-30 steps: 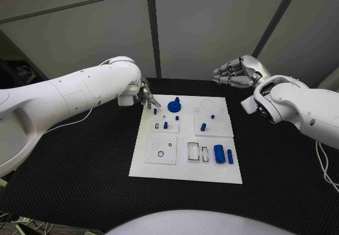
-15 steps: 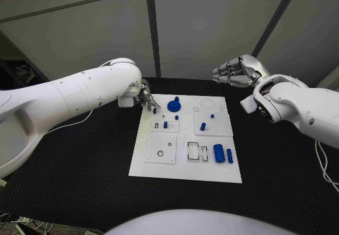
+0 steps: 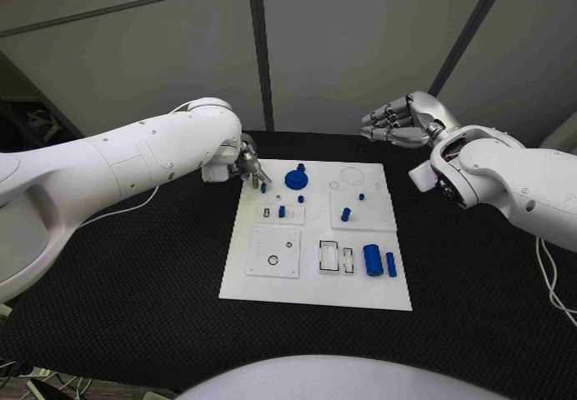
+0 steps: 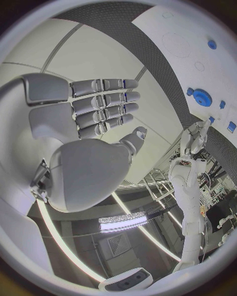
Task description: Assemble the parts on the task board
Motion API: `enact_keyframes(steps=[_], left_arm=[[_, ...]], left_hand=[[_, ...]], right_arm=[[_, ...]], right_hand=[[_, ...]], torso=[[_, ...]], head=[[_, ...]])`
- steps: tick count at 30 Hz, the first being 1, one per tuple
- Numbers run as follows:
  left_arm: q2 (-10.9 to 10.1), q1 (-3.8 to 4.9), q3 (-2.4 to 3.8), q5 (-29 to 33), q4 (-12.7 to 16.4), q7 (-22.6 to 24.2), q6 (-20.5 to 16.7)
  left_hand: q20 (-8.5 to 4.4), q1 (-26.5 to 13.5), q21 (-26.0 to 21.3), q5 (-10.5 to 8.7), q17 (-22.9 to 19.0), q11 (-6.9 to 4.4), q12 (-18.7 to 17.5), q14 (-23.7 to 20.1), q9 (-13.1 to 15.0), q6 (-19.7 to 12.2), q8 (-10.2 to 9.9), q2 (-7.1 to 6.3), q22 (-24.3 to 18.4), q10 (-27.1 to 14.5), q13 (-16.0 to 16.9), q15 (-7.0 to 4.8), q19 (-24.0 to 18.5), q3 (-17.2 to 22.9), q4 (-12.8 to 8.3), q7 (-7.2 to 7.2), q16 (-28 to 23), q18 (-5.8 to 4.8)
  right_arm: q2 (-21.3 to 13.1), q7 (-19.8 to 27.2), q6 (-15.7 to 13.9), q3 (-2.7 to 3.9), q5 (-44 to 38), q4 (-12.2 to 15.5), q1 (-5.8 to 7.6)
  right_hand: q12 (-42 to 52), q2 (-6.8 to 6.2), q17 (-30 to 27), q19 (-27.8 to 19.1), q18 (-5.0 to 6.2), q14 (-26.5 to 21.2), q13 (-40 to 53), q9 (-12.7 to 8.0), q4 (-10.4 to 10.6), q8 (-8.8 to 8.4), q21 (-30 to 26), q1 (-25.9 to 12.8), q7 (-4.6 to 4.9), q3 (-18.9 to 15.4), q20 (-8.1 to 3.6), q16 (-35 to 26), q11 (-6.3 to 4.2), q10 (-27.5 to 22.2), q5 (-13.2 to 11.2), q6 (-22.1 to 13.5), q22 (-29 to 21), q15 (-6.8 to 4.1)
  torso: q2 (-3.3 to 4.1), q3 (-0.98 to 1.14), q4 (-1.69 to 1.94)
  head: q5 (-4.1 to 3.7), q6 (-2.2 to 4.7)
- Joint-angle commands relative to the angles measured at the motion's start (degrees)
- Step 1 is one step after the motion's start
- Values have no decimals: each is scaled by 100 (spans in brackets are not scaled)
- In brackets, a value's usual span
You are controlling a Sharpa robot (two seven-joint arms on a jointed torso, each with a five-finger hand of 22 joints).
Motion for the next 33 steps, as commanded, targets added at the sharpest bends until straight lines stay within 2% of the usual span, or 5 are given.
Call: enact_keyframes(steps=[1, 25, 29, 33], left_arm=[[13, 5, 0, -43, -9, 92, 44], [43, -11, -11, -43, -46, 119, 86], [47, -14, -12, -43, -49, 134, 92], [47, -16, -12, -42, -51, 166, 97]], left_hand=[[15, 39, 25, 36, 1387, -11, 29, 537, -6, 27, -40, 13, 170, 2, -4, 16, 52, 0, -26, -6, -6, -842], [16, 27, 33, 27, 1386, -8, 31, 537, -22, 45, -51, 14, 183, 4, -8, 18, 56, -14, -22, -2, -6, -844], [11, 147, 34, 41, 1386, -21, 30, 537, -52, 69, -74, 147, 188, 7, -18, 10, 55, 89, -86, -18, -6, -844], [-7, 425, 23, 49, 1386, -44, 4, 537, -96, 70, -118, 321, 179, -11, -49, -9, 48, 343, -279, -39, -7, -840]], right_arm=[[9, 27, 31, 4, -14, 12, 11], [21, 27, 40, 4, -20, 15, 11], [23, 28, 41, 4, -20, 15, 12], [23, 28, 43, 4, -20, 15, 12]], right_hand=[[-15, 5, -5, 53, 67, 13, -8, 4, -2, -31, -40, -18, 49, -27, -3, -32, 21, -2, 38, 6, -5, 34], [-15, 5, -5, 53, 67, 13, -8, 4, -2, -31, -40, -18, 49, -27, -3, -32, 21, -2, 38, 6, -5, 34], [-15, 5, -5, 53, 67, 13, -8, 4, -2, -31, -40, -18, 49, -27, -3, -32, 21, -2, 38, 6, -5, 34], [-15, 5, -5, 53, 67, 13, -8, 4, -2, -31, -40, -18, 49, -27, -3, -32, 21, -2, 38, 6, -5, 34]], torso=[[-2, 0, 2], [0, 1, 2], [-3, -1, 1], [-2, -1, 0]], head=[[-2, -5], [-7, -25], [-7, -34], [-8, -38]])
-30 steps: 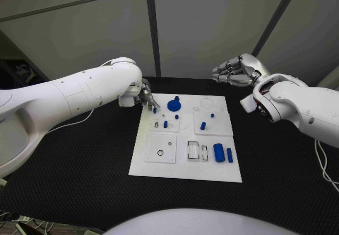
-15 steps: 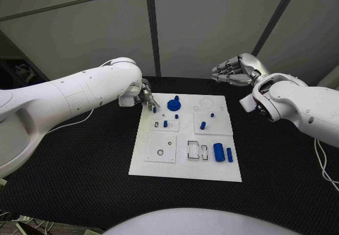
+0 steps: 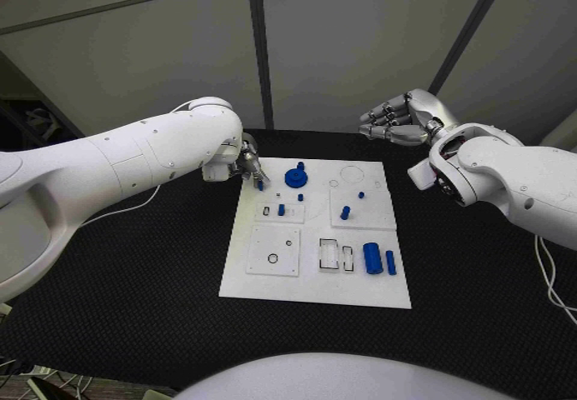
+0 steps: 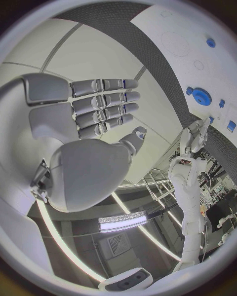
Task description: Assemble the parts on the task board
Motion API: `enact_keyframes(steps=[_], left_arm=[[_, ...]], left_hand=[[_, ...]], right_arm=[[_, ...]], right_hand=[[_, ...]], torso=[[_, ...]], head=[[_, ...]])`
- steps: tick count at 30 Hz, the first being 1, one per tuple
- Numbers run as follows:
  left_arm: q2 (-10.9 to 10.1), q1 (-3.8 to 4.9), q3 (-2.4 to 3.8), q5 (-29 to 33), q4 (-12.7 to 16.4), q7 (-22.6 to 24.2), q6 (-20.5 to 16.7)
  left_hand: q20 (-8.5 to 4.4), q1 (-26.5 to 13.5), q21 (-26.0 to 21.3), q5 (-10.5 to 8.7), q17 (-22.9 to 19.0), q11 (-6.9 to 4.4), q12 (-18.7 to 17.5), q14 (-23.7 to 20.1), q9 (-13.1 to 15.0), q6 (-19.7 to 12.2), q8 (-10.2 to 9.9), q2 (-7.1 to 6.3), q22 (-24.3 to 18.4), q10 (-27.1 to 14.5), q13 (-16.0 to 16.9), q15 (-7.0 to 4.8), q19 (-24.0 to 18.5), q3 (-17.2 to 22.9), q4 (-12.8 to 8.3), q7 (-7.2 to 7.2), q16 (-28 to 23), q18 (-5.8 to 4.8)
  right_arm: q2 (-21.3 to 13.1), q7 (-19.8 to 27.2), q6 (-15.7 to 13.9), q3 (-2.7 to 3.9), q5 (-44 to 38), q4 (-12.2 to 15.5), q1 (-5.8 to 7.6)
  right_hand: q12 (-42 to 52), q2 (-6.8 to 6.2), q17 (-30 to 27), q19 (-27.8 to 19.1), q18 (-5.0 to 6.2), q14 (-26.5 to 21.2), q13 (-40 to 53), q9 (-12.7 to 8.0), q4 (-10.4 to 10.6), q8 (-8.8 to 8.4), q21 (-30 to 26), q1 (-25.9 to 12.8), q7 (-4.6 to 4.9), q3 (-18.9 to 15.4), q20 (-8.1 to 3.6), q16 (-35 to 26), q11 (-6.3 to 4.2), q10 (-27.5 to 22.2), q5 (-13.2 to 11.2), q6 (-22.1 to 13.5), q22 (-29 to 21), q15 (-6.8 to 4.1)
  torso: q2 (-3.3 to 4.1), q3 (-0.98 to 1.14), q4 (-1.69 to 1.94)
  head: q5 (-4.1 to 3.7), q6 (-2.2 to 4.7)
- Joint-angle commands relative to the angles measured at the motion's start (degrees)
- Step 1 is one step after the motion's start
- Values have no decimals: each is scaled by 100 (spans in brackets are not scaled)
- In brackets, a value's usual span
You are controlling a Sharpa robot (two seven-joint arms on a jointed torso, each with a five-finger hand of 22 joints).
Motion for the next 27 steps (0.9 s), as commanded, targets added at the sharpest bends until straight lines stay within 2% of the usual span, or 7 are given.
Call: enact_keyframes(steps=[1, 4, 10, 19, 27], left_arm=[[7, 4, 0, -38, -6, 104, 72], [4, 2, 0, -22, -5, 128, 71], [-13, -1, -2, 39, 0, 169, 43], [-158, -6, -4, 341, 124, 162, -203], [-523, -9, -4, 970, 616, 87, -577]], left_hand=[[-13, 248, 17, 30, 1385, -50, -11, 537, -31, 31, -51, 91, 175, -23, -28, -16, 45, 235, -149, -14, -8, -838], [-22, 417, 7, 31, 1384, -48, -65, 537, -71, 13, -99, 173, 169, -58, -83, -15, 39, 532, -334, -3, -10, -837], [-10, 474, -13, 35, 1382, -24, -177, 536, -114, 1, -139, 154, 157, -98, -206, 14, 28, 1338, -687, 42, -13, -834], [2, -112, -32, 20, 1386, -8, -191, 538, -38, 23, 14, -205, 162, -23, -278, 16, 26, 2557, -933, 26, -7, -831], [-23, -297, -36, 24, 1391, -45, -176, 540, 69, 46, 189, -426, 171, 55, -273, -9, 35, 3130, -1091, 8, -2, -830]], right_arm=[[5, 30, 34, 4, -14, 13, 12], [7, 30, 35, 4, -14, 13, 12], [10, 30, 36, 4, -14, 9, 12], [12, 27, 38, 4, -14, 2, 12], [4, 23, 43, 4, -14, -5, 12]], right_hand=[[-15, 4, -6, 53, 67, 13, -8, 4, -2, -31, -40, -16, 49, -27, -3, -32, 22, -3, 38, 5, -7, 34], [-15, 4, -6, 53, 67, 13, -8, 4, -2, -31, -40, -16, 49, -27, -3, -32, 22, -3, 38, 5, -7, 34], [-10, 14, -8, 62, 68, 17, -7, 5, 0, -30, -53, -11, 47, -29, -3, -34, 19, -2, 47, 8, -18, 33], [-10, 14, -8, 62, 68, 17, -7, 5, 0, -30, -53, -11, 47, -29, -3, -34, 19, -2, 47, 8, -18, 33], [-7, 17, -8, 67, 68, 19, -6, 6, 1, -29, -59, -9, 45, -31, -3, -35, 18, -1, 50, 11, -22, 32]], torso=[[-1, -1, -2], [-1, 2, 0], [-4, 0, -2], [-6, 3, 9], [-8, 5, 11]], head=[[1, -8], [0, -15], [6, -17], [19, 1], [38, 0]])
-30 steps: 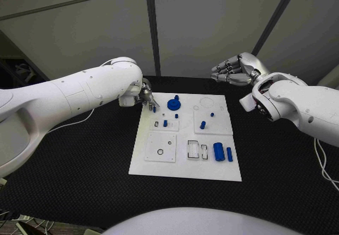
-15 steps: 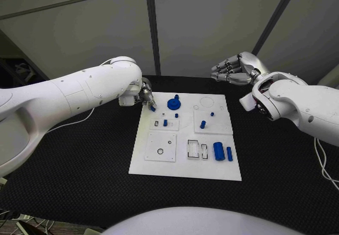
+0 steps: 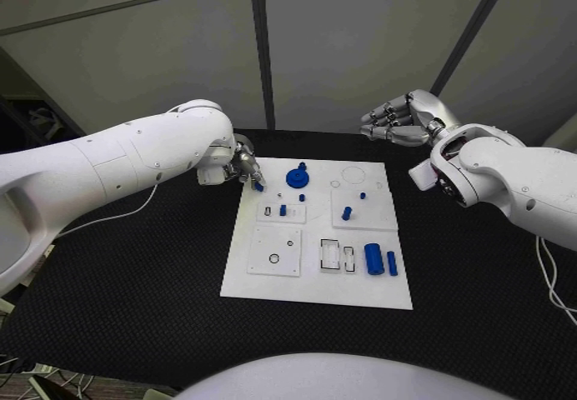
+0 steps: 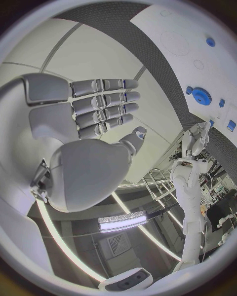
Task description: Assemble the parts on the task board
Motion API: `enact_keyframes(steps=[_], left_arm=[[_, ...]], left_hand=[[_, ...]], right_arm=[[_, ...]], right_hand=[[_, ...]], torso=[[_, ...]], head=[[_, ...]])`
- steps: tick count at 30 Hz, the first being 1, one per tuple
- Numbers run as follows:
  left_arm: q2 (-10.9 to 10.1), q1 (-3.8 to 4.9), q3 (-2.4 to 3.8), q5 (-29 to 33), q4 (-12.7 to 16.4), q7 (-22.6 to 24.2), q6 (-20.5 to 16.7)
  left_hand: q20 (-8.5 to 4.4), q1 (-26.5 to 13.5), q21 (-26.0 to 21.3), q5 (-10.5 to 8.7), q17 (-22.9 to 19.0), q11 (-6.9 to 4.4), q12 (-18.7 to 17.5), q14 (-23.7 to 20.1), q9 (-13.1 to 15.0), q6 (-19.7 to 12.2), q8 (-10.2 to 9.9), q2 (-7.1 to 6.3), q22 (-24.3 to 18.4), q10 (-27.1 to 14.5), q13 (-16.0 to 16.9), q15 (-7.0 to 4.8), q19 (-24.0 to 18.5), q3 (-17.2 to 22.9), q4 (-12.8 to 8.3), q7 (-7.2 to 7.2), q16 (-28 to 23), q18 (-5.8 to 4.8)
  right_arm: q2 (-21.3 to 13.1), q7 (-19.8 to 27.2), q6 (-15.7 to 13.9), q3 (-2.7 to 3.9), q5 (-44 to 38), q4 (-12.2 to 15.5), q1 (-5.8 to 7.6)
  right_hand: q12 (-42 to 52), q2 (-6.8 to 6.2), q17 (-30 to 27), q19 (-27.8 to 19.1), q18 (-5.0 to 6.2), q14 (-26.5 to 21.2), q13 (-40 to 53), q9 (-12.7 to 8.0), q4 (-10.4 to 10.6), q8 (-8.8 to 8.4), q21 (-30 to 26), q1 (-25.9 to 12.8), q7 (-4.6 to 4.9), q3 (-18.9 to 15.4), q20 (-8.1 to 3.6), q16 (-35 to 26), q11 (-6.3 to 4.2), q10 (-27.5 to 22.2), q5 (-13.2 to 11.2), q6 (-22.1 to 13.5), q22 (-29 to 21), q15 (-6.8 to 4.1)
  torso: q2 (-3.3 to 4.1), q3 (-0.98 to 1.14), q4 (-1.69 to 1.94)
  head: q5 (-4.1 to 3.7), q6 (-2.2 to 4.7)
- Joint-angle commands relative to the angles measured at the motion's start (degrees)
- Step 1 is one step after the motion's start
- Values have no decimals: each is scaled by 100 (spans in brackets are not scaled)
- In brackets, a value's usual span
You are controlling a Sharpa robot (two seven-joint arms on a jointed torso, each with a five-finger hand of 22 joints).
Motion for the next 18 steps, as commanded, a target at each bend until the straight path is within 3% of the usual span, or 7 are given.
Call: enact_keyframes(steps=[1, 7, 10, 18], left_arm=[[-151, 6, 1, 564, 270, -13, -416], [-509, -16, -2, 702, 856, -12, -861], [-681, -45, -4, 723, 1149, -4, -1108], [-992, -175, -11, 417, 1766, 29, -1611]], left_hand=[[-25, -89, -38, 9, 1390, 6, -18, 540, 41, 14, 66, -58, 171, 61, 1, -10, 36, 723, -567, -22, -2, -829], [-46, -227, -42, 19, 1395, -17, -17, 542, 127, 21, 208, -220, 177, 121, -6, -32, 43, 1077, -624, -52, 4, -829], [-58, -306, -36, 241, 1396, -34, -22, 542, 171, 42, 285, -329, 189, 161, -14, -45, 51, 1204, -632, -69, 4, -831], [-90, -402, 3, 491, 1402, -78, -86, 544, 253, 80, 433, -526, 247, 238, -99, -80, 82, 1396, -643, -117, 12, -844]], right_arm=[[-3, 25, 34, 4, -13, 3, 12], [-8, 25, 36, 4, -13, -12, 12], [-8, 25, 38, 4, -13, -23, 12], [-1, 24, 43, 3, -13, -46, 11]], right_hand=[[-7, 17, -9, 25, 68, 19, -6, 6, 1, -29, -26, -9, 45, -31, -2, -35, 18, -1, 22, 11, -5, 32], [-7, 17, -9, 25, 68, 19, -6, 6, 1, -29, -26, -9, 45, -31, -2, -35, 18, -1, 22, 11, -5, 32], [-6, 18, -9, 28, 69, 20, -6, 6, 3, -29, -29, -11, 46, -33, -2, -35, 18, 0, 23, 12, -8, 32], [-6, 18, -9, 28, 69, 20, -6, 6, 3, -29, -29, -11, 46, -33, -2, -35, 18, 0, 23, 12, -8, 32]], torso=[[-2, 3, 0], [-3, 1, 8], [-5, 6, 4], [-7, 11, 13]], head=[[18, 2], [32, -1], [53, 9], [78, 8]])
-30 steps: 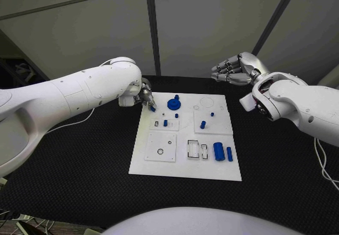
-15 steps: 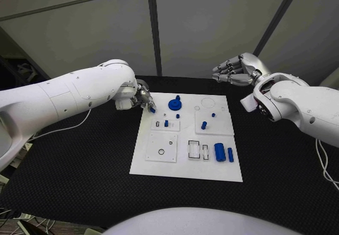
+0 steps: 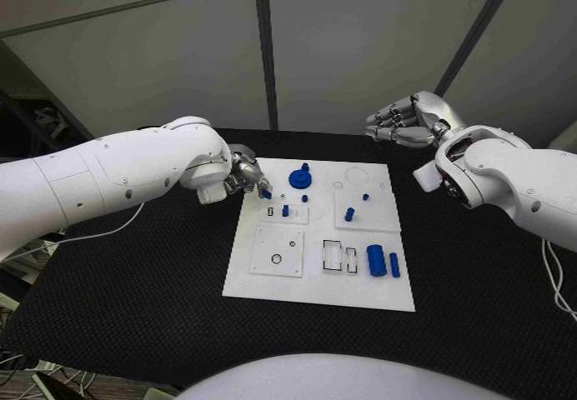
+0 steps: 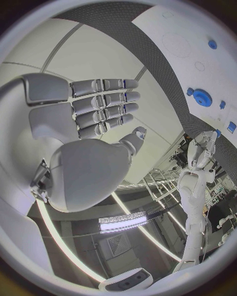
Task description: Assemble the parts on the task board
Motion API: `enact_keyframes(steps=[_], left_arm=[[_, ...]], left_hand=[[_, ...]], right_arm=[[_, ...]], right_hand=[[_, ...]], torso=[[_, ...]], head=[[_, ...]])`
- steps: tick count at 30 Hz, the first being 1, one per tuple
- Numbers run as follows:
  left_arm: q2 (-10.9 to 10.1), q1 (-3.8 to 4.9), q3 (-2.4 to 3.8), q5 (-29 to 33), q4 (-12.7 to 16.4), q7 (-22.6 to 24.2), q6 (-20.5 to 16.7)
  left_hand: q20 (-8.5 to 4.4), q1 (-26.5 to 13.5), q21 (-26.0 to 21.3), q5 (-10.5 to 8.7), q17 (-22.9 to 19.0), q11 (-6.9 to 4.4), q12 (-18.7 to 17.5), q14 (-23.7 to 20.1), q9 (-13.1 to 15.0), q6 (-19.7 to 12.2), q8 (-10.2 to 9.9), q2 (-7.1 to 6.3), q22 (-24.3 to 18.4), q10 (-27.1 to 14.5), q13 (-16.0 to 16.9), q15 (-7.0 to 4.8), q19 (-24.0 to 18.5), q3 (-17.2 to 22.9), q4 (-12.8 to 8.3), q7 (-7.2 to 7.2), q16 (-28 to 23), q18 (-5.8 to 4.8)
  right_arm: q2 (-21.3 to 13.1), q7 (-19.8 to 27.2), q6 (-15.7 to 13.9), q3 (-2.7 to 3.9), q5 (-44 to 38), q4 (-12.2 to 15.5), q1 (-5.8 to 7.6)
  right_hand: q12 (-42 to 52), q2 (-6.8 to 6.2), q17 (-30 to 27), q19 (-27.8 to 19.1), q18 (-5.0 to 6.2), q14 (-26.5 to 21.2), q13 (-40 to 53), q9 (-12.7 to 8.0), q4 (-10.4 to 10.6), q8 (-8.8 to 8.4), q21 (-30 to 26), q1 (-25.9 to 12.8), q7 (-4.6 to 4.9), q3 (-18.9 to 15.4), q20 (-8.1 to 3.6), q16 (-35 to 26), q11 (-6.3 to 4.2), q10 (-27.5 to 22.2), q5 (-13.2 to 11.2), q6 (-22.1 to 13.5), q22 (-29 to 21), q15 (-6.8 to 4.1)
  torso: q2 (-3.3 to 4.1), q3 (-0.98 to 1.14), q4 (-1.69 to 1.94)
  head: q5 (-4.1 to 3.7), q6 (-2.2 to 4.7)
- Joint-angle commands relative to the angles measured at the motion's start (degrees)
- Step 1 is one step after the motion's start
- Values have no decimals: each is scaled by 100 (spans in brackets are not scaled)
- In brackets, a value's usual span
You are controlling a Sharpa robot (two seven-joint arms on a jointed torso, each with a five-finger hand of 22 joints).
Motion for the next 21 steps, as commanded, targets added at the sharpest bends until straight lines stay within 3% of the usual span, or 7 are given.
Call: enact_keyframes(steps=[1, 7, 21], left_arm=[[-77, -60, -3, -303, 201, 33, -543], [-157, -165, -5, -751, 422, -26, -673], [-169, -240, -6, -1221, 607, -163, -540]], left_hand=[[-38, -1, 29, 60, 1402, -18, -64, 553, 33, 4, 42, -73, 254, 35, -77, -52, 72, 688, -631, -43, 12, -842], [-48, -20, 40, 109, 1404, -31, -108, 554, 55, 14, 83, -123, 270, 57, -135, -63, 81, 741, -628, -57, 14, -846], [-64, -57, 68, 229, 1405, -55, -77, 555, 92, 40, 158, -218, 310, 155, -77, -84, 101, 826, -618, -83, 15, -855]], right_arm=[[5, 27, 36, 3, -12, -1, 11], [-2, 27, 35, 2, -12, 1, 11], [-16, 31, 27, 2, -12, 12, 11]], right_hand=[[-6, 18, -9, 28, 68, 20, -6, 7, 3, -29, -29, -11, 46, -33, -2, -35, 18, 0, 23, 12, -9, 32], [-6, 18, -9, 28, 68, 20, -6, 7, 3, -29, -29, -11, 46, -33, -2, -35, 18, 0, 23, 12, -9, 32], [-2, 21, -10, 35, 69, 24, -5, 8, 10, -27, -37, -17, 45, -40, -2, -35, 18, 2, 24, 16, -16, 31]], torso=[[-2, 4, 1], [-2, 1, -8], [11, -4, -8]], head=[[17, -8], [27, 1], [23, -3]])
